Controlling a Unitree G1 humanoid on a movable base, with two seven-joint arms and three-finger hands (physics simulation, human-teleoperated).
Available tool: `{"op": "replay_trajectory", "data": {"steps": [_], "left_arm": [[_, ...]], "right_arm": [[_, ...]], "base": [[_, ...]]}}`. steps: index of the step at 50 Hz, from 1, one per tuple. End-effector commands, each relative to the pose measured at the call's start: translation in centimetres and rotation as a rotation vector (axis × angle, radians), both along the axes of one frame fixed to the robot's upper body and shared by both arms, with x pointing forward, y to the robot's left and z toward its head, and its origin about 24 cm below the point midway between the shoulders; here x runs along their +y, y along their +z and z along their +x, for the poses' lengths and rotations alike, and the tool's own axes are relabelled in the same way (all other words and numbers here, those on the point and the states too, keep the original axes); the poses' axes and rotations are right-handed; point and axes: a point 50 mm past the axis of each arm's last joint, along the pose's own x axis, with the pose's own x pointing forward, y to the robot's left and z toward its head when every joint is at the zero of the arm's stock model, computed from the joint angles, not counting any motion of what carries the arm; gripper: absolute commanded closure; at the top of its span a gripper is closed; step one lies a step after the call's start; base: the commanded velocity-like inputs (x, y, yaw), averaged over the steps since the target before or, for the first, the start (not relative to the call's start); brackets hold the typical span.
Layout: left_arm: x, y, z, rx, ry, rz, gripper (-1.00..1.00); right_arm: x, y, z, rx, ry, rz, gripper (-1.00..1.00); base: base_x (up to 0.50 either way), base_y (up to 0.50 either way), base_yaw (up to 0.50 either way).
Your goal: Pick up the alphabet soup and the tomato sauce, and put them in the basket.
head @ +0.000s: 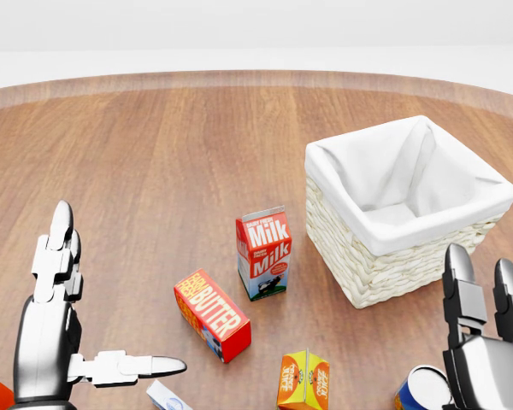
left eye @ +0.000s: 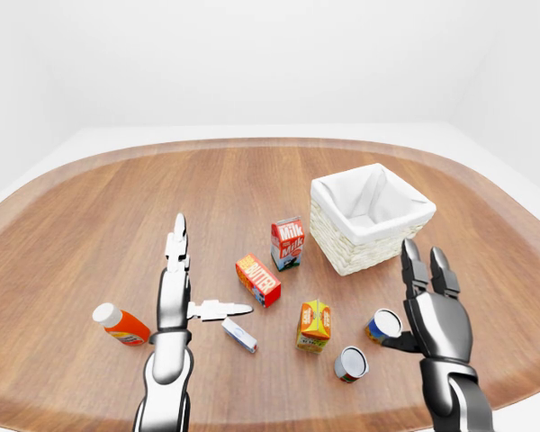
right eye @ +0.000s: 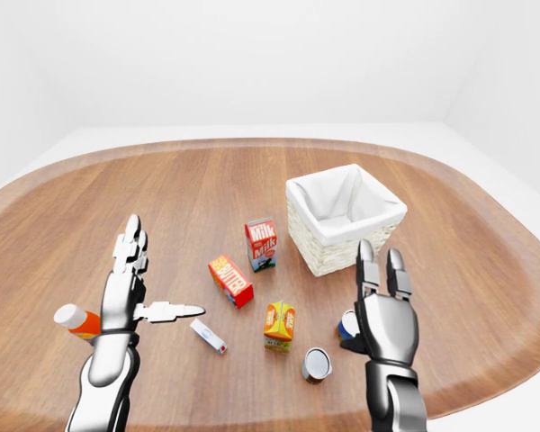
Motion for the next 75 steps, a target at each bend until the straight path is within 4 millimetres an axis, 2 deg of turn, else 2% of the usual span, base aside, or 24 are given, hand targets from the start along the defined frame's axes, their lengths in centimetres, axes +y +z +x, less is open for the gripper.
{"op": "replay_trajectory", "data": {"steps": [1,46,75], "left_arm": [[0.1,0.0,0.0,-0.002,0.002,-0.006,-1.0],[0.1,0.0,0.0,-0.002,0.002,-0.006,-1.0],[0.1,0.0,0.0,-0.002,0.002,-0.006,-1.0]], "right_arm": [[0.2,-1.0,0.1,0.021,0.009,-0.056,-1.0],[-0.8,-3.0,1.4,0.066,0.019,-0.144,-1.0],[-0.7,-4.8,1.8,0.098,0.045,-0.166,-1.0]], "base": [[0.0,0.0,0.0],[0.0,0.0,0.0],[0.0,0.0,0.0]]}}
